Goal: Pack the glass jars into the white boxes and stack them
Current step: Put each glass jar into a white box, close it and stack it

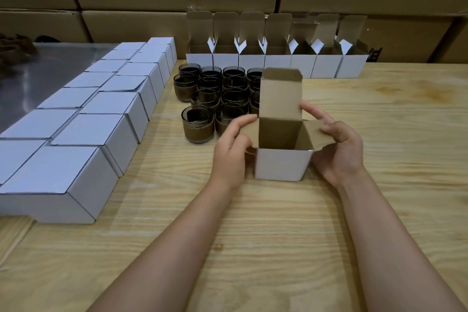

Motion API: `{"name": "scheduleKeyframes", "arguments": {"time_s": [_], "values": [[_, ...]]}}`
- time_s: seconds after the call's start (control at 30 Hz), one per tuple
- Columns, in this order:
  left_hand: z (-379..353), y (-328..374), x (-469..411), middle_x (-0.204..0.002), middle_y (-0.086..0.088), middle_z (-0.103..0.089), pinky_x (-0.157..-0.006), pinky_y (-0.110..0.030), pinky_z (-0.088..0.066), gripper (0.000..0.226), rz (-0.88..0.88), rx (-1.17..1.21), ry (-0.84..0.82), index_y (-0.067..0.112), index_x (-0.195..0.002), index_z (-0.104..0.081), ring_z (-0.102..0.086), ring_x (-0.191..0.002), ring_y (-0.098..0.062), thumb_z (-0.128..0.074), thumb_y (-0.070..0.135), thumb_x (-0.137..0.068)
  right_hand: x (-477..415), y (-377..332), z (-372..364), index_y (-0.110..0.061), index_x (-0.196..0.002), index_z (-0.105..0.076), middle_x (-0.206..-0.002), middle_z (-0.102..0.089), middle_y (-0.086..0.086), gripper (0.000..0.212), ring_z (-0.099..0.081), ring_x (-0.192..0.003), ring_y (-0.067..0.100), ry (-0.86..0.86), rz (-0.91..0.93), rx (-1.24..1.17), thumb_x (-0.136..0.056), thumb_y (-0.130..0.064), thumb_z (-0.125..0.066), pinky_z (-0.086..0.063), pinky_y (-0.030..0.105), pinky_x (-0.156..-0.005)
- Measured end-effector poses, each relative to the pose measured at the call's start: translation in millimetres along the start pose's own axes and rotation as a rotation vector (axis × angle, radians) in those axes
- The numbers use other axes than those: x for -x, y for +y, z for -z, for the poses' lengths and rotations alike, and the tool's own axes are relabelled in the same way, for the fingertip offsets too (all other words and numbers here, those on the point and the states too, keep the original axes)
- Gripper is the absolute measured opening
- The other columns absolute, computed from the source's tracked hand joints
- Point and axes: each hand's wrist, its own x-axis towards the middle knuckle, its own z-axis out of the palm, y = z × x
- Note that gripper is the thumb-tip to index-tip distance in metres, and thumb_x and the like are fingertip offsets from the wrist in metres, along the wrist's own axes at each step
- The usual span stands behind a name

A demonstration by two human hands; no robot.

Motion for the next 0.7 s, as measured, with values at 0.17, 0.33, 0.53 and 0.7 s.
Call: {"name": "scheduleKeyframes", "arguments": {"time_s": [0.17,0.33,0.53,0.7], "values": [[-1,1,2,-0.101,0.003,-0.064,-0.076,-0.028,-0.048,0.040,0.016,0.012,-0.084,0.022,-0.108,-0.062,-0.059,-0.089,-0.008,-0.044,0.018,-0.073,1,-2,4,-0.015,-0.108,-0.066,-0.088,-0.063,0.016,0.052,-0.057,-0.073,0.026,-0.004,-0.025,0.049,-0.063,-0.015,-0.039,-0.046,0.030,-0.062],[3,-2,6,-0.120,0.014,-0.060,-0.089,-0.022,-0.049,0.065,-0.036,-0.185,-0.242,0.030,-0.124,-0.054,-0.058,-0.108,0.000,-0.074,0.048,-0.065,2,-1,7,-0.013,-0.105,-0.059,-0.086,-0.062,0.012,0.049,-0.055,-0.073,0.027,-0.003,0.014,0.048,-0.061,-0.012,-0.036,-0.042,0.034,-0.065],[9,0,-1,-0.129,0.024,-0.051,-0.098,-0.010,-0.038,0.087,-0.042,-0.262,-0.331,0.029,-0.135,-0.047,-0.046,-0.120,0.009,-0.090,0.024,-0.059,11,-16,6,-0.017,-0.102,-0.059,-0.090,-0.060,0.007,0.044,-0.052,-0.074,0.024,0.001,-0.015,0.275,-0.072,-0.003,-0.030,-0.038,0.028,-0.057],[9,-1,-2,-0.129,0.031,-0.048,-0.100,-0.010,-0.034,0.084,-0.044,-0.289,-0.325,0.034,-0.133,-0.048,-0.040,-0.123,0.013,-0.090,0.029,-0.061,15,-57,-11,-0.029,-0.109,-0.061,-0.106,-0.057,-0.005,0.036,-0.055,-0.089,0.009,0.027,0.110,1.024,-0.087,-0.005,-0.046,-0.045,0.021,-0.066]]}}
